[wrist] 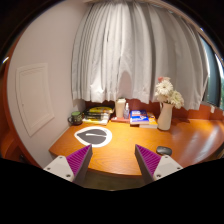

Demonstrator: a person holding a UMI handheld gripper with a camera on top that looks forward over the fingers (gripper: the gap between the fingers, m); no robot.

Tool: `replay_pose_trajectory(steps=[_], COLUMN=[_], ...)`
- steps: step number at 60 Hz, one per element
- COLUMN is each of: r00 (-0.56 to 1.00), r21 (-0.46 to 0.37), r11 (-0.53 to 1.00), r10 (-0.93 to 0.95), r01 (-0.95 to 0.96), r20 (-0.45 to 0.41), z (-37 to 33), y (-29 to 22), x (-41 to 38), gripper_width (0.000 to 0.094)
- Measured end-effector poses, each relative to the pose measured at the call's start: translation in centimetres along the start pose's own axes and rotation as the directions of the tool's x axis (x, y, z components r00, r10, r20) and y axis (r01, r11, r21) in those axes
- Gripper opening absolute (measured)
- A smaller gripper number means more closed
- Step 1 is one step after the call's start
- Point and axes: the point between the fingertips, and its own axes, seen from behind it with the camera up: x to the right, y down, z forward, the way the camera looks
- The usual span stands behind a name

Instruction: Arrange mouse

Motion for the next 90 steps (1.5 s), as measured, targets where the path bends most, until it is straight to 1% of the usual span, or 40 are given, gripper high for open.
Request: replay_pose_trajectory(steps=[4, 5, 8, 13, 20, 27, 32, 38, 46, 51, 53, 57, 66, 68, 75, 82, 84, 86, 88, 90], r00=[1.0, 1.0, 1.0, 0.998, 0.988, 0.973, 0.965, 0.964, 0.972, 0.98, 0.983, 0.986, 0.988, 0.987, 0.985, 0.979, 0.977, 0.975, 0.971, 0.968], r21=[-0.052, -0.05, -0.13, -0.188, -0.234, -0.268, -0.276, -0.289, -0.304, -0.289, -0.295, -0.298, -0.316, -0.321, -0.332, -0.331, -0.329, -0.327, -0.325, -0.324], r11=[0.999, 0.999, 0.992, 0.982, 0.97, 0.959, 0.956, 0.955, 0.951, 0.956, 0.955, 0.954, 0.947, 0.944, 0.935, 0.932, 0.932, 0.932, 0.93, 0.929], r10=[0.003, 0.003, 0.006, 0.022, 0.036, 0.034, 0.018, -0.013, -0.023, -0.011, -0.009, -0.012, 0.01, 0.025, 0.074, 0.089, 0.094, 0.097, 0.105, 0.106], r01=[-0.004, -0.003, -0.009, -0.034, -0.071, -0.097, -0.093, -0.067, -0.05, -0.048, -0.045, -0.038, -0.059, -0.076, -0.124, -0.147, -0.154, -0.16, -0.172, -0.177], r20=[-0.007, -0.009, -0.023, -0.066, -0.152, -0.23, -0.263, -0.265, -0.232, -0.198, -0.181, -0.165, -0.155, -0.16, -0.158, -0.184, -0.191, -0.2, -0.214, -0.227], z=[0.5, -0.2, 0.3, 1.0, 2.5, 4.7, 6.8, 10.2, 15.2, 18.2, 19.2, 21.1, 24.2, 24.5, 25.4, 26.0, 26.1, 26.3, 26.4, 26.6], y=[3.3, 1.6, 5.4, 10.1, 15.8, 18.3, 18.6, 18.5, 17.8, 16.5, 16.2, 15.3, 13.9, 13.9, 13.7, 13.4, 13.4, 13.3, 13.2, 13.2], x=[1.6, 1.1, 4.7, 8.9, 15.5, 22.1, 26.1, 29.7, 32.0, 32.5, 32.4, 32.8, 33.8, 33.9, 33.4, 33.7, 33.8, 34.0, 34.1, 34.5], gripper_width=[0.0858, 0.0857, 0.0857, 0.0856, 0.0856, 0.0861, 0.086, 0.0861, 0.0864, 0.0848, 0.0865, 0.0863, 0.085, 0.0836, 0.0714, 0.0711, 0.0684, 0.0639, 0.0566, 0.0462])
